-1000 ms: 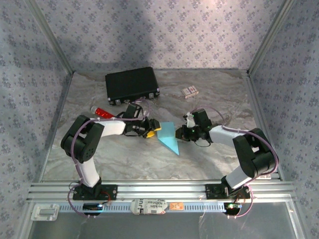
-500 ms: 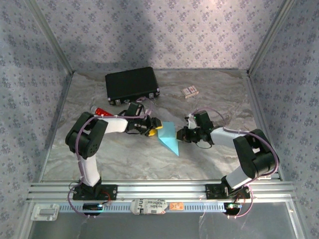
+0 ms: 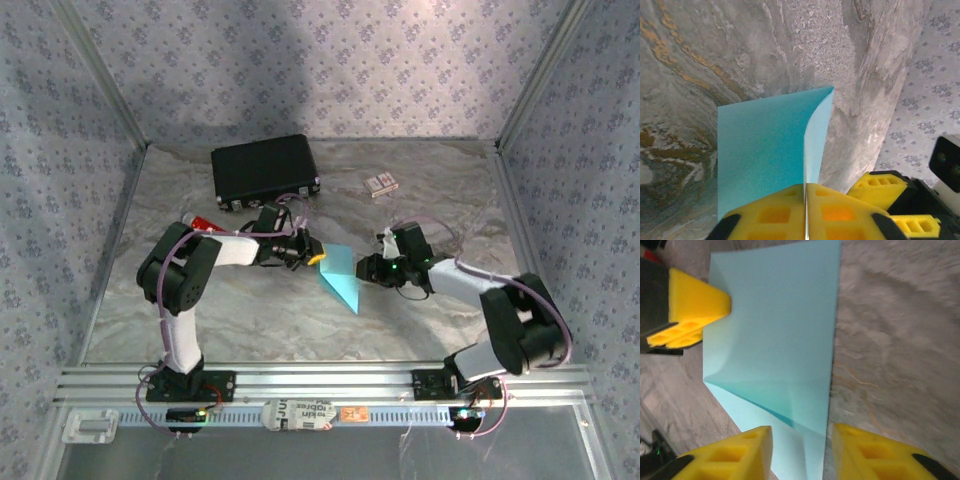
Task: Fold a paper plane with a square sheet of paper (pick it up from the middle)
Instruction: Fourth fold the wing at the center of the table.
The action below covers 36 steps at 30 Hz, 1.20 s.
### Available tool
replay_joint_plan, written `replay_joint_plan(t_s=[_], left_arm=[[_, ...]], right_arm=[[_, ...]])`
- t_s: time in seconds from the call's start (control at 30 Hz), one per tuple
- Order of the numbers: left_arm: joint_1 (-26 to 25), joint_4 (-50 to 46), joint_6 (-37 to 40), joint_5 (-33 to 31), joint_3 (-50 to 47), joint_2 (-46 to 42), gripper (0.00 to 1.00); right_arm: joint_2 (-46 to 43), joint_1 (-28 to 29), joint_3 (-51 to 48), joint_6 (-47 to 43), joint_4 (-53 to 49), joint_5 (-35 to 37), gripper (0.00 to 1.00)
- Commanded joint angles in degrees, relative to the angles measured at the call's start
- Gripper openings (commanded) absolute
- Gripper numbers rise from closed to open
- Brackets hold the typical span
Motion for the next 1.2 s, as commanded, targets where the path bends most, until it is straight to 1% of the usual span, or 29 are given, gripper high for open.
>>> replay_joint_plan(t_s=[0.0, 0.07, 0.1, 0.13, 0.2, 0.27, 0.3, 0.33, 0.37, 0.4, 0.47, 0.53, 0.67, 0.7, 0.77, 0.83, 0.87, 0.97, 1.03, 1.17], left_arm=[[-0.12, 2.23, -2.24, 2.42, 0.54, 0.02, 0.03], [0.0, -1.01, -1.98, 1.53, 0.62, -1.25, 0.01], [0.05, -1.04, -2.05, 0.79, 0.03, -1.95, 0.0], [0.04, -0.55, -1.92, -0.35, -0.94, -2.94, 0.0], [-0.06, 1.41, -1.36, -3.35, -3.29, -4.19, 0.0], [-0.06, 2.5, -1.66, -6.34, -5.16, -4.4, 0.0], [0.16, 2.05, -3.15, -6.17, -5.52, -4.32, 0.0], [0.08, 5.28, -4.95, -5.15, -6.77, -4.58, 0.0], [-0.4, 7.67, -5.92, -5.82, -8.14, -5.38, 0.0], [-0.8, 7.3, -5.69, -7.39, -8.84, -6.14, 0.0], [-1.14, 3.93, -4.41, -10.57, -9.55, -7.8, 0.0], [-0.94, 4.91, -5.46, -11.75, -11.29, -9.36, 0.0], [-0.94, 4.47, -4.97, -12.35, -11.72, -10.81, 0.01], [-0.96, 4.77, -4.94, -11.98, -11.45, -10.78, 0.03], [-1.02, 5.66, -5.18, -10.95, -11.26, -10.77, 0.12], [-0.97, 6.53, -5.17, -10.37, -11.3, -11.07, 0.15], [-0.97, 7.11, -5.1, -9.83, -11.3, -11.05, 0.18], [-1.03, 8.54, -5.35, -7.88, -11.26, -11.03, 0.22], [-0.96, 9.22, -5.92, -7.19, -11.46, -11.08, 0.21], [-0.94, 10.72, -7.63, -6.66, -12.09, -10.99, 0.13]], right_arm=[[-6.87, 1.17, 1.7, 0.13, -9.57, 10.71, 0.47], [-11.35, 3.16, 2.11, 0.67, -10.98, 14.79, 0.49], [-13.05, 4.23, 1.76, 1.0, -10.72, 17.09, 0.51], [-14.7, 5.36, 1.12, 0.73, -9.84, 19.58, 0.52], [-16.86, 8.5, -0.89, -0.47, -7.82, 26.73, 0.52], [-18.27, 12.67, -3.43, -3.26, -4.43, 33.35, 0.53], [-18.64, 14.67, -4.07, -2.77, -3.69, 36.03, 0.55], [-18.7, 16.68, -4.3, -1.86, -3.37, 37.8, 0.63], [-18.45, 18.56, -4.43, -3.2, -2.4, 38.83, 0.64], [-17.92, 20.28, -4.82, -4.74, -1.16, 40.6, 0.65], [-15.54, 23.6, -5.36, -10.76, 1.62, 43.02, 0.64], [-12.97, 26.73, -3.15, -14.99, 0.21, 46.08, 0.63], [-8.49, 31.67, -2.04, -22.89, 4.38, 46.94, 0.58], [-7.64, 32.39, -1.96, -24.15, 5.03, 47.28, 0.56], [-5.55, 33.72, -1.74, -26.12, 5.25, 48.72, 0.53], [-4.18, 34.59, -2.01, -27.8, 5.95, 48.85, 0.51], [-3.76, 35.12, -2.04, -28.65, 6.17, 48.57, 0.5], [-3.39, 36.33, -2.67, -29.98, 7.17, 48.66, 0.5], [-3.46, 37.19, -3.67, -30.39, 8.13, 48.87, 0.5], [-3.36, 39.42, -5.58, -30.98, 10.52, 49.79, 0.5]])
